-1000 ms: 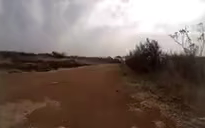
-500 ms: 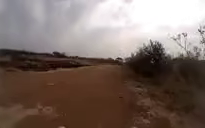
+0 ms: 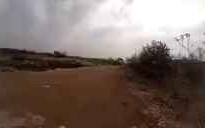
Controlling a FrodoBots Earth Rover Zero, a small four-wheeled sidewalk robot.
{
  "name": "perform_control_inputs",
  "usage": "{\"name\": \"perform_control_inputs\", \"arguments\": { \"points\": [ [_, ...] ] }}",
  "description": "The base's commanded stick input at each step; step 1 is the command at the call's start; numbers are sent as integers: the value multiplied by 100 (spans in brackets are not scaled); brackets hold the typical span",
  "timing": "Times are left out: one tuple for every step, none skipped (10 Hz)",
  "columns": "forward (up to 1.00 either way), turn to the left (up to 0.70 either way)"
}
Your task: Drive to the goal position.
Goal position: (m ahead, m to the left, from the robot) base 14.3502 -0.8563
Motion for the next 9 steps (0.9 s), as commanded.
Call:
{"name": "perform_control_inputs", "arguments": {
  "points": [
    [50, 0],
    [50, 0],
    [50, 0],
    [50, 0],
    [50, 0],
    [50, 0],
    [50, 0],
    [50, 0],
    [50, 0]
  ]
}}
